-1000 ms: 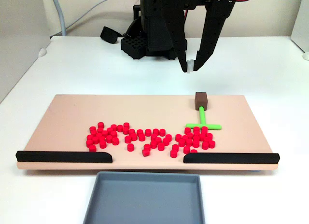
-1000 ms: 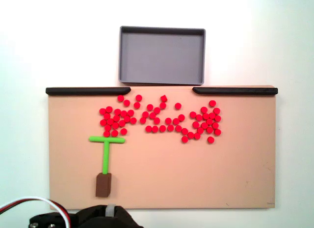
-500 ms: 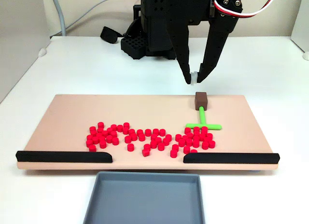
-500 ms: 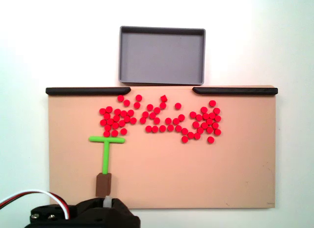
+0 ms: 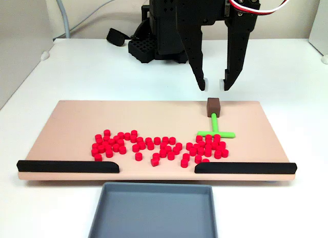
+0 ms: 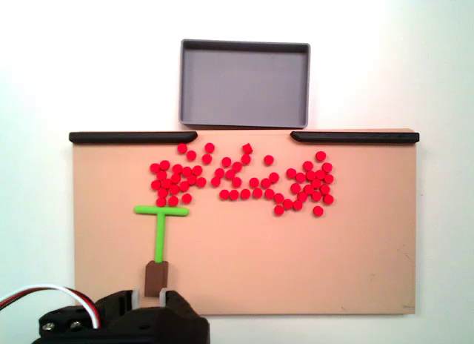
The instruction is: Grasp a green tool by the dark brown handle.
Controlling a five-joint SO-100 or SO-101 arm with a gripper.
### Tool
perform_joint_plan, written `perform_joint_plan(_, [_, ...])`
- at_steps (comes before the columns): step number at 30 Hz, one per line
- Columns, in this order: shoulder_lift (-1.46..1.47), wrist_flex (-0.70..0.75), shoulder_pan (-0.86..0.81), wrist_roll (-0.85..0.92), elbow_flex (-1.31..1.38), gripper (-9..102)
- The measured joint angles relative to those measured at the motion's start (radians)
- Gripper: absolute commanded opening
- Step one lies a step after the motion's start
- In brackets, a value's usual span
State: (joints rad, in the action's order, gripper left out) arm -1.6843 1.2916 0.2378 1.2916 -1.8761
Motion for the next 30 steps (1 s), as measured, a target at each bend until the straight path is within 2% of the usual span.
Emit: perform_joint_plan(30, [0.12, -0.031, -0.018, -0.002, 0.04, 13])
